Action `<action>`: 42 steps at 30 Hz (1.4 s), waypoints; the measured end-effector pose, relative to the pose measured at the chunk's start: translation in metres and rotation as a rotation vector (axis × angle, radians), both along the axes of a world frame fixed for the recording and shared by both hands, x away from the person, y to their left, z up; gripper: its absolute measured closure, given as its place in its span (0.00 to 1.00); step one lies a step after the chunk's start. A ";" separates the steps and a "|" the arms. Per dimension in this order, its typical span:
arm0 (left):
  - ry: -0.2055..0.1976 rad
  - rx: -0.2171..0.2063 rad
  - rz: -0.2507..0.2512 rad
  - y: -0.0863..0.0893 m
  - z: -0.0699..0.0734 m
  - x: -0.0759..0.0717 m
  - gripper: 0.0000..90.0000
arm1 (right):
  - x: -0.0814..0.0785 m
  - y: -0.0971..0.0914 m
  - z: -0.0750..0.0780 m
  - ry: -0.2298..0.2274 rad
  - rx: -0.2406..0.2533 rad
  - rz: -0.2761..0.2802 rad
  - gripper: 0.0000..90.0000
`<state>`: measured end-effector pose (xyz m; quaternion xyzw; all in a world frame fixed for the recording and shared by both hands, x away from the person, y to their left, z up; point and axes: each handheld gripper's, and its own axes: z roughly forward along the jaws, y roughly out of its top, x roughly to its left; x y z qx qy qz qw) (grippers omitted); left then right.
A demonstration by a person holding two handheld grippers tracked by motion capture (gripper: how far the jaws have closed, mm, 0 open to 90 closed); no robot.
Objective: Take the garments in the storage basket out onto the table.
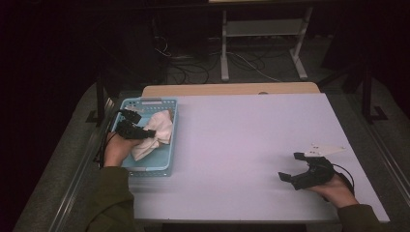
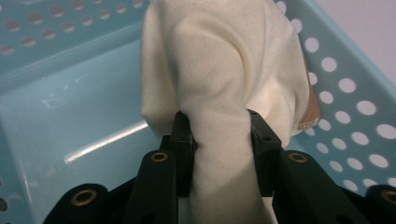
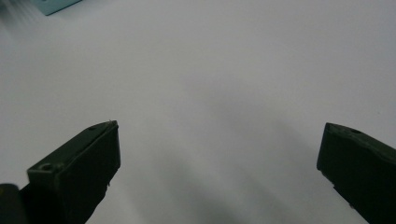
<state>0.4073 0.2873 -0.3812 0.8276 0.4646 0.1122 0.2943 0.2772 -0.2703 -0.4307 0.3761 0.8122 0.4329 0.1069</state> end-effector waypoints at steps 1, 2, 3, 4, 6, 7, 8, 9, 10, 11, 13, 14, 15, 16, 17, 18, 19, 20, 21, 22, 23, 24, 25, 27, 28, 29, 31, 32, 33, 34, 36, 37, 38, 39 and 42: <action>-0.004 -0.004 -0.001 0.000 0.002 -0.001 0.76 | 0.000 0.000 0.000 0.000 -0.002 -0.002 0.00; -0.007 -0.004 -0.003 0.000 0.003 -0.001 0.76 | 0.000 0.000 -0.001 0.002 -0.002 -0.004 0.00; -0.011 -0.009 -0.002 0.000 0.005 -0.002 0.76 | 0.000 0.000 -0.001 0.002 -0.003 -0.004 0.00; -0.016 -0.010 -0.003 -0.001 0.006 -0.002 0.76 | 0.000 0.000 -0.001 0.001 -0.004 -0.004 0.00; -0.023 -0.011 -0.005 -0.002 0.010 -0.003 0.76 | 0.000 0.000 -0.001 0.000 -0.005 -0.003 0.00; -0.026 -0.012 -0.011 -0.002 0.012 -0.004 0.76 | 0.000 0.001 -0.001 0.006 -0.006 -0.006 0.00; -0.028 -0.014 -0.013 -0.003 0.014 -0.005 0.76 | 0.000 0.001 -0.002 0.004 -0.008 -0.004 0.00; -0.029 -0.016 -0.015 -0.003 0.015 -0.006 0.76 | 0.000 0.001 -0.002 0.004 -0.011 -0.003 0.00; -0.031 -0.019 -0.014 -0.004 0.017 -0.006 0.76 | 0.000 0.001 -0.002 0.004 -0.012 -0.003 0.00; -0.034 -0.018 -0.016 -0.004 0.018 -0.007 0.76 | 0.000 0.001 -0.002 0.005 -0.012 -0.003 0.00; -0.040 -0.024 -0.020 -0.006 0.021 -0.008 0.75 | -0.001 0.001 -0.002 0.004 -0.012 -0.001 0.00; -0.043 -0.029 -0.019 -0.007 0.022 -0.009 0.76 | -0.001 0.001 -0.002 0.004 -0.012 -0.001 0.00; -0.041 -0.033 -0.019 -0.008 0.023 -0.009 0.76 | -0.001 0.001 -0.002 0.004 -0.013 -0.001 0.00; -0.040 -0.041 -0.015 -0.008 0.024 -0.009 0.75 | 0.000 0.001 -0.002 0.003 -0.015 0.000 0.00; -0.040 -0.046 -0.010 -0.009 0.024 -0.009 0.76 | 0.000 0.002 -0.002 0.003 -0.016 0.000 0.00; -0.038 -0.043 -0.007 -0.010 0.025 -0.009 0.76 | 0.000 0.002 -0.003 0.003 -0.017 0.000 0.00; -0.037 -0.033 -0.010 -0.011 0.026 -0.010 0.76 | 0.000 0.002 -0.003 0.003 -0.016 0.000 0.00; -0.038 -0.034 -0.009 -0.013 0.027 -0.010 0.76 | 0.000 0.002 -0.003 0.004 -0.017 0.000 0.00; -0.040 -0.033 -0.009 -0.015 0.028 -0.010 0.76 | 0.000 0.002 -0.002 0.008 -0.016 -0.001 0.00; -0.042 -0.033 -0.009 -0.016 0.029 -0.011 0.76 | 0.000 0.002 -0.003 0.003 -0.017 0.001 0.00; -0.043 -0.030 -0.009 -0.018 0.031 -0.012 0.76 | 0.000 0.002 -0.002 0.004 -0.015 0.000 0.00; -0.048 -0.026 -0.012 -0.019 0.033 -0.012 0.76 | 0.000 0.002 -0.002 0.003 -0.015 0.000 0.00; -0.052 -0.024 -0.010 -0.021 0.034 -0.013 0.76 | 0.000 0.002 -0.002 0.002 -0.015 0.000 0.00; -0.061 -0.018 -0.011 -0.024 0.038 -0.015 0.76 | 0.000 0.002 -0.002 0.003 -0.013 0.001 0.00; -0.066 -0.019 -0.012 -0.025 0.040 -0.016 0.76 | 0.000 0.002 -0.002 0.002 -0.012 0.001 0.00; -0.068 -0.018 -0.012 -0.026 0.041 -0.017 0.76 | 0.000 0.002 -0.002 0.003 -0.012 0.001 0.00; -0.075 -0.019 -0.009 -0.029 0.044 -0.020 0.76 | -0.001 0.002 -0.002 0.003 -0.010 -0.001 0.00; -0.078 -0.023 -0.005 -0.030 0.046 -0.022 0.76 | -0.001 0.001 -0.002 0.002 -0.009 -0.003 0.00; -0.082 -0.032 -0.002 -0.031 0.047 -0.023 0.76 | -0.001 0.001 -0.002 0.002 -0.008 -0.002 0.00; -0.090 -0.041 0.001 -0.033 0.049 -0.025 0.76 | -0.001 0.001 -0.002 0.002 -0.007 -0.002 0.00; -0.101 -0.053 0.004 -0.037 0.053 -0.028 0.76 | -0.001 0.001 -0.002 0.005 -0.003 -0.002 0.00; -0.105 -0.051 -0.003 -0.038 0.055 -0.030 0.76 | -0.001 0.001 -0.002 0.001 -0.002 0.001 0.00; -0.109 -0.054 -0.009 -0.041 0.057 -0.031 0.76 | -0.001 0.001 -0.001 0.002 0.001 0.002 0.00; -0.111 -0.059 -0.014 -0.044 0.058 -0.033 0.76 | -0.001 0.001 -0.001 0.002 0.003 0.002 0.00; -0.115 -0.072 -0.034 -0.052 0.061 -0.036 0.76 | -0.001 0.000 -0.001 0.001 0.005 0.004 0.00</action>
